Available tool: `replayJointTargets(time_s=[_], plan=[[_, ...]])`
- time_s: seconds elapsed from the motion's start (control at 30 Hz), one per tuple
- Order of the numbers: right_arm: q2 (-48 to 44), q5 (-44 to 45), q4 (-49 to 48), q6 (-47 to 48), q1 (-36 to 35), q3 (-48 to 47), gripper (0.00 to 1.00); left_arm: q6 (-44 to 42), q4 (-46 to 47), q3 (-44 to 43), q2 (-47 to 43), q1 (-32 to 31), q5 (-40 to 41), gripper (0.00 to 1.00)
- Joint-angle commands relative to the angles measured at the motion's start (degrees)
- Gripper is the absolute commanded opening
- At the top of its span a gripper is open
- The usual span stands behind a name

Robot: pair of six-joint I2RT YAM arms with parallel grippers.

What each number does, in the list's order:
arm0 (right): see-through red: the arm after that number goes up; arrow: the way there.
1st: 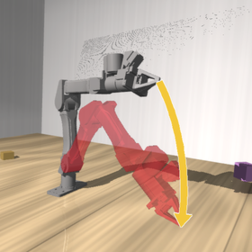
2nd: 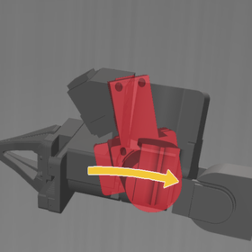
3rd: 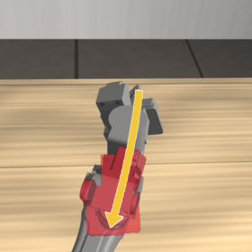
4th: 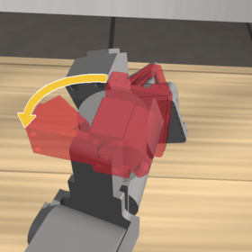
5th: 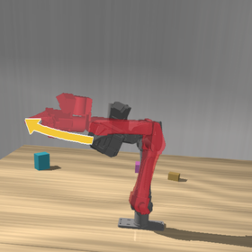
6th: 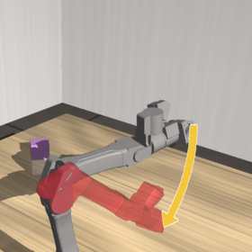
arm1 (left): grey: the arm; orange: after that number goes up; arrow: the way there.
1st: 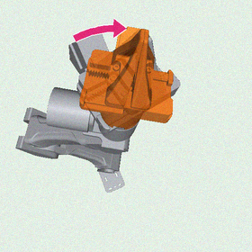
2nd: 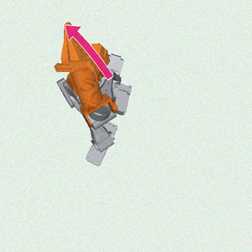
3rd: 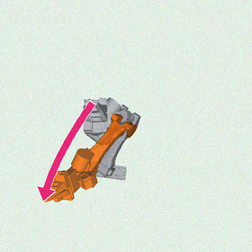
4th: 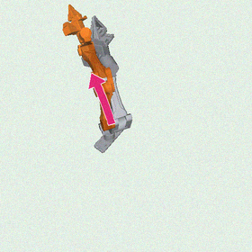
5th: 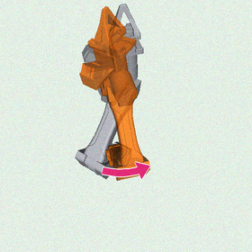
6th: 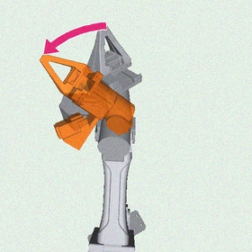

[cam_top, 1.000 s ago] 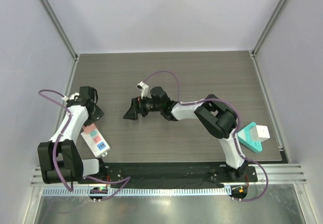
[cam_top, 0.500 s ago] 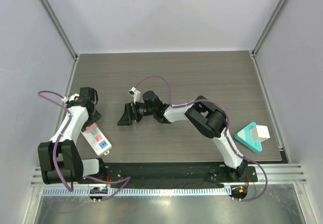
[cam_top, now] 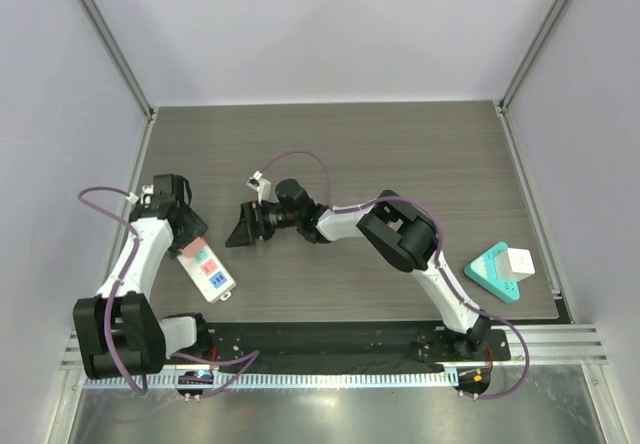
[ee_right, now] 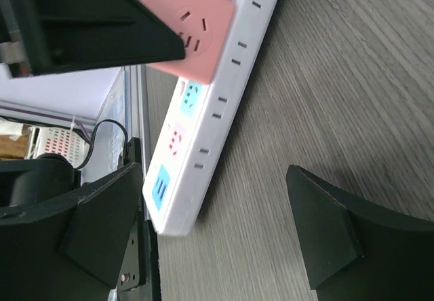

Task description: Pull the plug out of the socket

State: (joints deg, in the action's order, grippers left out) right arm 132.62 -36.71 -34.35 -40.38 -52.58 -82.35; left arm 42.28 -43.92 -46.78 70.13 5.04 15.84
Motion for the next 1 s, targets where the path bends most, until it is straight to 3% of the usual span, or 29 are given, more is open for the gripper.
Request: replayJointTargets(time_s=[0.0,0.17,0.4,0.97], plan=[[1.9,-1.9,-3.1,-2.5,-0.4,-3.7,0.92,-1.4,5.2,-0.2,-5.7,0.0,-7.5,0.00],[6.2,-3.5,-6.5,-8.9,-1.5,-6.9,0.88,-1.8,9.8,2.4,-9.7,-0.1,-12.2,0.00],[9.9,-3.6,-8.0,-12.5,-2.4,-10.1,0.79,-1.5,10.5,2.1,-8.3,0.0,-17.2,0.00],[9.5,-0.3,-8.5,-14.6,-2.5,-6.9,0.59,-3.1,11.2,2.0,-10.7,0.0,-18.7,0.00]])
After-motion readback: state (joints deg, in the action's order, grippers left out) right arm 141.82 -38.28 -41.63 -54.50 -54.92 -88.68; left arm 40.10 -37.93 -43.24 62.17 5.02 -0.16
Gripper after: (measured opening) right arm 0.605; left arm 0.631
